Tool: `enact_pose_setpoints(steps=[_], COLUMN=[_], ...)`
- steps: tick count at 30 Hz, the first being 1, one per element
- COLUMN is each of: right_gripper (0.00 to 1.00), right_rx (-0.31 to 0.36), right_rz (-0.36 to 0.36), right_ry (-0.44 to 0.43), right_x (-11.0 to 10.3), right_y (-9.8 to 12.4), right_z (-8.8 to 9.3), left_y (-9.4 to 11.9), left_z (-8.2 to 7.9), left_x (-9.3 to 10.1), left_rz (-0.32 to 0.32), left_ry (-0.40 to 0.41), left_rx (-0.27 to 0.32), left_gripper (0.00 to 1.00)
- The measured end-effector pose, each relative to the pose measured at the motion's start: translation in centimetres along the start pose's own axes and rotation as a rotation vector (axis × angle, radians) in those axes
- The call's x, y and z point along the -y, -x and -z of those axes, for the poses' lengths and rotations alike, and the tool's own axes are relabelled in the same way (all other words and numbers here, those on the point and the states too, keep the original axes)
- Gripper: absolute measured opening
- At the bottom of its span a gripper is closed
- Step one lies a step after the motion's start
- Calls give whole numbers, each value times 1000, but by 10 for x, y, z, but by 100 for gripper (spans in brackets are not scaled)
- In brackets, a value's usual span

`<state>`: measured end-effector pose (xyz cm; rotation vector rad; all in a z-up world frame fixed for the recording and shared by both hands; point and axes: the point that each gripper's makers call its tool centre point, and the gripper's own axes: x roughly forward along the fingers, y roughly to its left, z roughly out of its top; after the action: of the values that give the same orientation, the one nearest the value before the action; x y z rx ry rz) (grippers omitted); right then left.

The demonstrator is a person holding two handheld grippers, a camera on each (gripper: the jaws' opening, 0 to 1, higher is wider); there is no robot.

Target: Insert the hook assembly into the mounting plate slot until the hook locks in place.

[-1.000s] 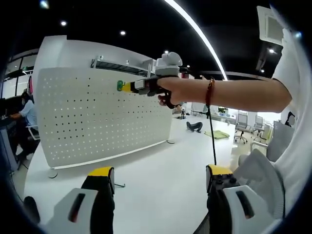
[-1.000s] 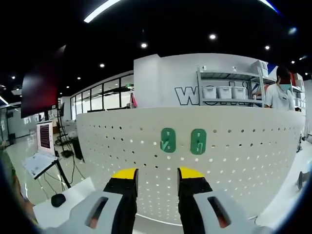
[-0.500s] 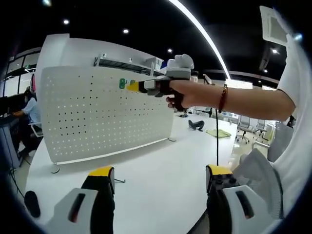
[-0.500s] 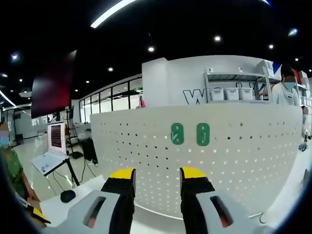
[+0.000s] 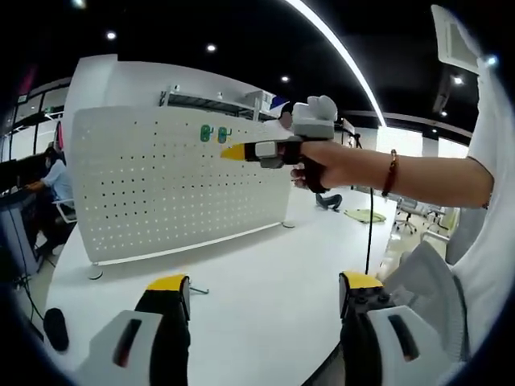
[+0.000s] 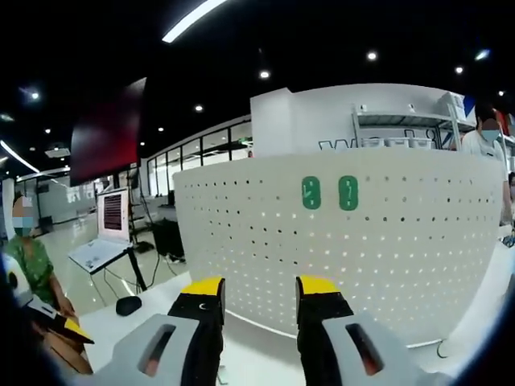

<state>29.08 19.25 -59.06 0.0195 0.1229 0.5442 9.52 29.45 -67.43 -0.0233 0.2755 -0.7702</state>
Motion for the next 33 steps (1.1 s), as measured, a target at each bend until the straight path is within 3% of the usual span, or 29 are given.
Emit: enact_pose_setpoints(steps=[15,25,33], right_gripper=[33,33,32], right_rx=[-28,-43,-63], right_rz=[-38,-67,-78], right_ry=[-18,-54,-32], right_x=[-2,-7,-14], right_y=[23,33,39], right_z=[25,45,59], left_y=[0,6,1], left_z=[9,13,21], left_x=[0,-4,-6], left_rz=[-27,-69,-84], left_ry=[-23,-2,-6], left_rx=[-44,-41,-73], left_gripper=[77,76,75])
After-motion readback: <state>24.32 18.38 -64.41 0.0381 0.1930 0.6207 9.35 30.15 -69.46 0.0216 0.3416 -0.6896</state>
